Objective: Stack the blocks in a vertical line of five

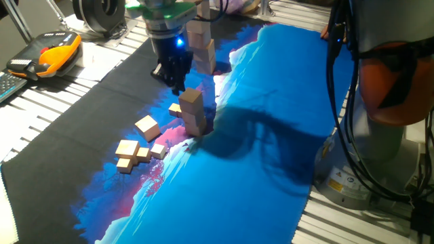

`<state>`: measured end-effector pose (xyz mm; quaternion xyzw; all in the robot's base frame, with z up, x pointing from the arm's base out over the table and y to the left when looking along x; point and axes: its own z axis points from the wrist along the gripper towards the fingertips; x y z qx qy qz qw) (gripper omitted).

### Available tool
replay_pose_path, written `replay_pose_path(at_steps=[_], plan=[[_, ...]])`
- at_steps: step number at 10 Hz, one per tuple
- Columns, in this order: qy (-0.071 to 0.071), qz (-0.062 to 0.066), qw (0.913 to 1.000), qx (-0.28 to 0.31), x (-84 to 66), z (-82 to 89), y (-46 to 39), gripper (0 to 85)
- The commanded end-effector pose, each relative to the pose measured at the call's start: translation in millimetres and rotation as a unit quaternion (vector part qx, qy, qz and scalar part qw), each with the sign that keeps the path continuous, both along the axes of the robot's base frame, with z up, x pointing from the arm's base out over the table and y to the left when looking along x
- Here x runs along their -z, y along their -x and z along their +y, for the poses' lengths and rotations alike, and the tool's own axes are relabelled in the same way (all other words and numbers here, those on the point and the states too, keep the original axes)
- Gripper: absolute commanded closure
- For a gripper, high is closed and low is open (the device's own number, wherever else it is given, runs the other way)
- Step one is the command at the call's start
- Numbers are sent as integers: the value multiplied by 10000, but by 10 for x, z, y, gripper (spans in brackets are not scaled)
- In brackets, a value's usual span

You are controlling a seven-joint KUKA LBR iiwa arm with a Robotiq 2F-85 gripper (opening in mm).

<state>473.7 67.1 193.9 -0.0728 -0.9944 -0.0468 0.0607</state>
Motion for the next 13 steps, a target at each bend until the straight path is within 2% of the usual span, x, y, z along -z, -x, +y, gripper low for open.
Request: replay_pose_path(at_steps=[1,2,3,4,5,7,8,9,10,11,12,13], plan=[[-79,30,10000,-39,-1,-5,-1,850],[-5,13,10000,-59,-1,-5,-1,850],[7,-28,10000,-78,-1,-5,-1,850],[8,-134,9999,-67,-1,-5,-1,850],[77,-173,9998,12,-1,-5,-1,850],[-225,-30,9992,330,-1,-5,-1,850],[-44,17,9974,714,-86,268,-55,680],[76,4,9948,1014,-125,471,-83,340],[120,-78,9915,1290,-107,641,-111,340],[107,-184,9875,1562,-40,787,-147,170],[28,-293,9805,1943,64,942,-211,170],[86,-349,9761,2142,149,1043,-269,170]])
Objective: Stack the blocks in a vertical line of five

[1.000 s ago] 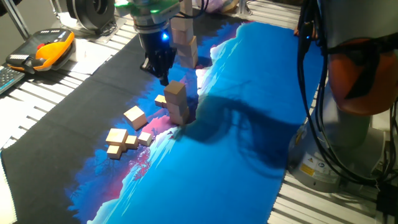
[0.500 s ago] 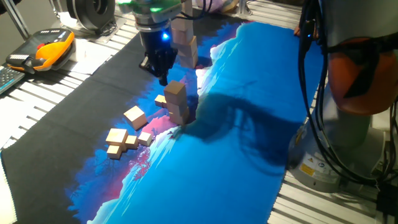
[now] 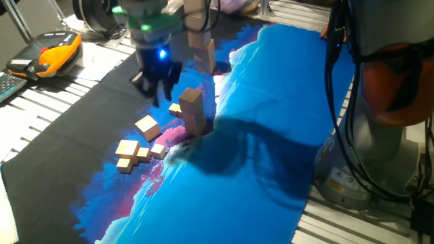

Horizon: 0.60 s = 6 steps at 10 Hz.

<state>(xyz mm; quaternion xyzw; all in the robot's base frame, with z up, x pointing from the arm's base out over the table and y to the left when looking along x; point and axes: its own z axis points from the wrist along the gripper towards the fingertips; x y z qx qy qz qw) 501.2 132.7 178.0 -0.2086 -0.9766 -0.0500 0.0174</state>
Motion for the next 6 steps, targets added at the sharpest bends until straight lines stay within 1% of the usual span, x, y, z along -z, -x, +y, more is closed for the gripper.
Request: replay_pose_path(at_steps=[1,3,5,6], plan=[[43,-29,9959,901,45,443,-39,170],[55,-40,9938,1109,159,515,-129,170],[166,-49,9911,1322,290,568,-244,170],[206,25,9894,1438,345,560,-311,170]])
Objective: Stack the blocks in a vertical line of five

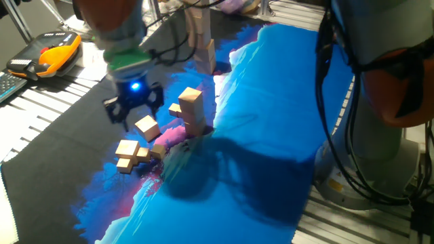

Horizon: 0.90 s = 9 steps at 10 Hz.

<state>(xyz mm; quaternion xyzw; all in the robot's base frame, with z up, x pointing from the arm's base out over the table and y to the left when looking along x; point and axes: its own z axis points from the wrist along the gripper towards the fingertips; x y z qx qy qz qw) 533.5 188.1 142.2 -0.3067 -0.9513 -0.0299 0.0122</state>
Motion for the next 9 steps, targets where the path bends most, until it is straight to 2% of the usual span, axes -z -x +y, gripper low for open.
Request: replay_pose_path(at_steps=[1,2,3,5,7,8,9], plan=[[14,89,9982,592,12,-10,-16,170],[82,169,9972,726,12,-10,-16,170],[88,203,9956,915,12,-10,-16,170],[-76,353,9957,855,12,-10,-16,170],[-126,354,9967,715,12,-10,-16,170],[-195,354,9964,744,12,-10,-16,170],[-214,365,9955,850,12,-10,-16,340]])
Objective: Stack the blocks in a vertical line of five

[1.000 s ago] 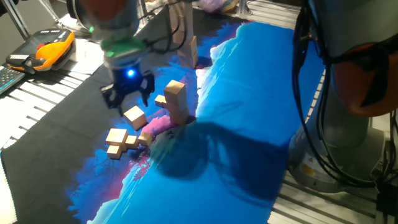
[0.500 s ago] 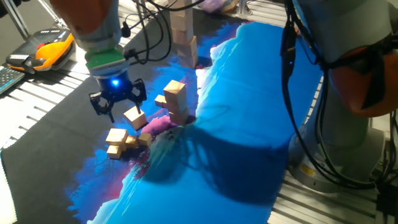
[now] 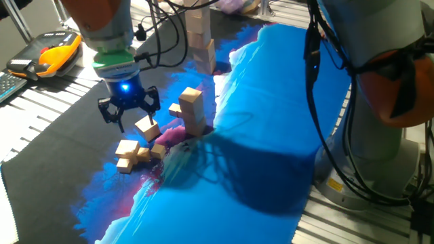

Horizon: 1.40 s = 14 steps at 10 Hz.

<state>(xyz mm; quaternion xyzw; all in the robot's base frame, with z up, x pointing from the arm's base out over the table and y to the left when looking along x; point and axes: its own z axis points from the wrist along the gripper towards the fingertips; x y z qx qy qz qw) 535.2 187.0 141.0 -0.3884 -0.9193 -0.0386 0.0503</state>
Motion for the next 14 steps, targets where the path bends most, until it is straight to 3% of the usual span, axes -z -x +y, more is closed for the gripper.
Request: replay_pose_path(at_steps=[1,3,8,14], plan=[[62,13,9999,115,-1,39,-28,170],[273,-60,9989,368,53,194,-177,170],[592,-518,9925,941,456,282,-427,170],[607,-722,9901,1041,775,334,-480,170]])
